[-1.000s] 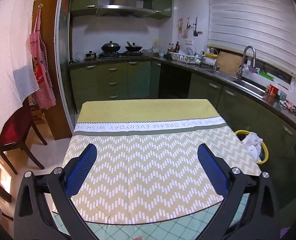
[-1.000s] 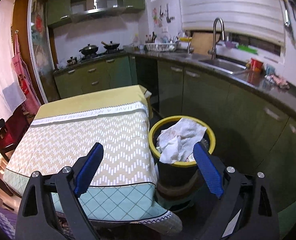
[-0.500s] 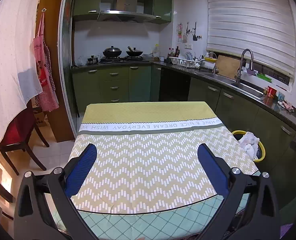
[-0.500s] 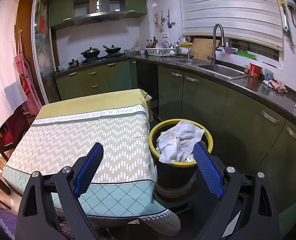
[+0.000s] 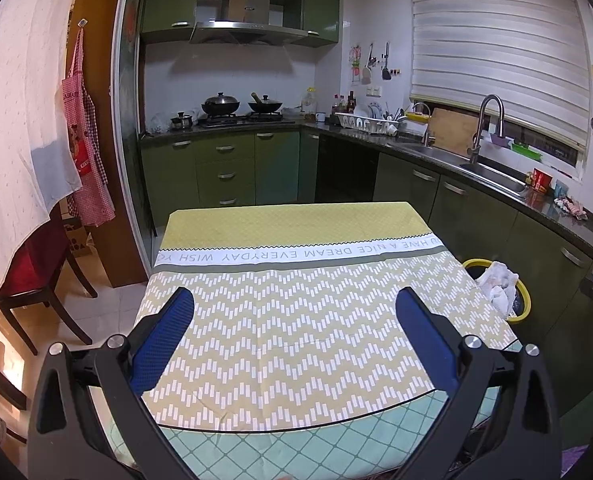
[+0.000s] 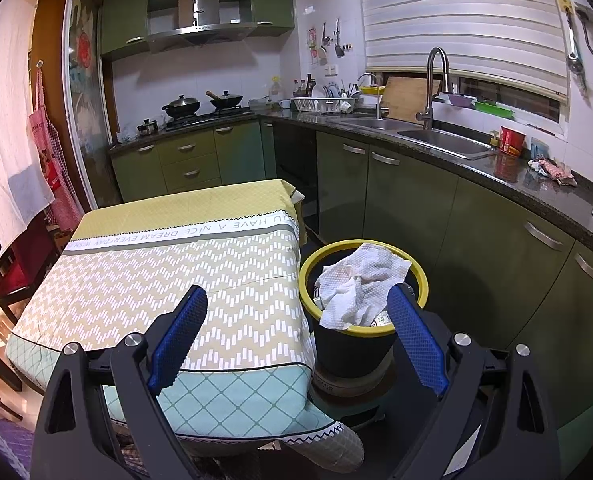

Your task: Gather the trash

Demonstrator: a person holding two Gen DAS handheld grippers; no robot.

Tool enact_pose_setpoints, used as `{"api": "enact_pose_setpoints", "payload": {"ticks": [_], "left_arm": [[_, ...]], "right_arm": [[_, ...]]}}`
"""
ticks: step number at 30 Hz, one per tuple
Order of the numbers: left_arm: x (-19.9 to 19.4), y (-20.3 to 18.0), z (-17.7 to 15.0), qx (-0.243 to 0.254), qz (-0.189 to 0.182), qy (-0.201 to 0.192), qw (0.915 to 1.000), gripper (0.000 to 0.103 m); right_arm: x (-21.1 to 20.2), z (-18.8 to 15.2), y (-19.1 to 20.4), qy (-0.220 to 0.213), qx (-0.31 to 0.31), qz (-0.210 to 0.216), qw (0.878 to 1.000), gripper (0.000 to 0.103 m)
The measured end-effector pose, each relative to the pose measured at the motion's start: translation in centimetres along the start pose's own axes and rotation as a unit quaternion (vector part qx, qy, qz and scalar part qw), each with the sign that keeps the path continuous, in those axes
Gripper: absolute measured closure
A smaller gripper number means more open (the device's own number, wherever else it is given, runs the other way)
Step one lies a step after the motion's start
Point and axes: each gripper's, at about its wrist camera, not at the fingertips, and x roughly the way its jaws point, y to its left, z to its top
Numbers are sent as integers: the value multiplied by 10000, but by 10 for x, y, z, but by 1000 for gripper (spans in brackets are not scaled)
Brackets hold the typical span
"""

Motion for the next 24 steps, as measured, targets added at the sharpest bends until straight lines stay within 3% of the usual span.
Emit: {"api": "enact_pose_setpoints", "payload": {"ticks": [24], "left_arm": [[6,-8,-1,152,-70,79,9998,7]], "right_arm": [[3,0,0,19,10,-1,10000,13]]}}
